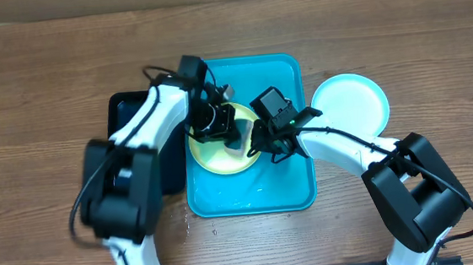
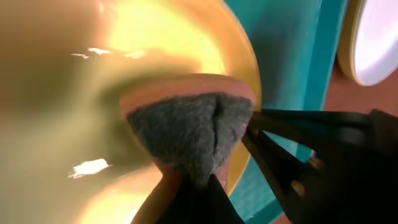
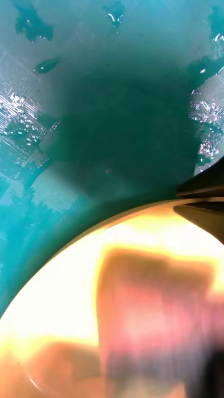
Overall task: Clean dirty plates on tray and stack at the side
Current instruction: 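Scrub the yellow plate with the sponge while the right gripper holds its rim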
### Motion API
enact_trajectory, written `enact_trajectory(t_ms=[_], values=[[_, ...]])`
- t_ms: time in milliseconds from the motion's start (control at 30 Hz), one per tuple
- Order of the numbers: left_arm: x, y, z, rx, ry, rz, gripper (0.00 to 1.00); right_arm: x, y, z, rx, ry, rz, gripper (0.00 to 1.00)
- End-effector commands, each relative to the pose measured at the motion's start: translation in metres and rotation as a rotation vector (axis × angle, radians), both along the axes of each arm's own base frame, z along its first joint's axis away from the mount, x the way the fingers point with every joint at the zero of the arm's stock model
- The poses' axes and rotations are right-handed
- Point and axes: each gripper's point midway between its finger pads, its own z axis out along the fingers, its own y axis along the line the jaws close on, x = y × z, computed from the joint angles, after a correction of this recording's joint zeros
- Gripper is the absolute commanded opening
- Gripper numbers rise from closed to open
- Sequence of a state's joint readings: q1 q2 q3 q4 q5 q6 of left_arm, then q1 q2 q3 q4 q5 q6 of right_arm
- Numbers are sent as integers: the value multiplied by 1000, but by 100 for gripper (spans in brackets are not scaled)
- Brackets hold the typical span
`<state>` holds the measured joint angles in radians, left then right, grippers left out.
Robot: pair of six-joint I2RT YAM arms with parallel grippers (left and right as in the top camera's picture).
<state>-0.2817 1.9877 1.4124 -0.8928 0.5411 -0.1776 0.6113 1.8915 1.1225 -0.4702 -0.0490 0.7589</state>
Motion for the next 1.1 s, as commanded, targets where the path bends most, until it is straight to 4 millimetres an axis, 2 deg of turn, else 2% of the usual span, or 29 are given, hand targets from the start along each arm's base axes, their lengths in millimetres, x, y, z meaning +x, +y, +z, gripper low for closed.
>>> enact_trajectory(t_ms=[0,100,200,300,733,867,1067], values=[[19,34,50,229,-225,79,4,-1,5,6,12,-14,17,4],[19,48,55,330,-265,92,4,-1,5,6,12,-14,17,4],[16,55,44,386,-243,88,4,-1,5,6,12,-14,17,4],[13,60,23,424,-201,87,4,-1,5,6,12,-14,17,4],[-8,66,-61,504,18,32,5,-1,5,6,12,-14,17,4],[-20,65,-80,505,93,13,4,-1,5,6,12,-14,17,4],[-42,52,-90,450,200,-20,4,-1,5,6,12,-14,17,4]])
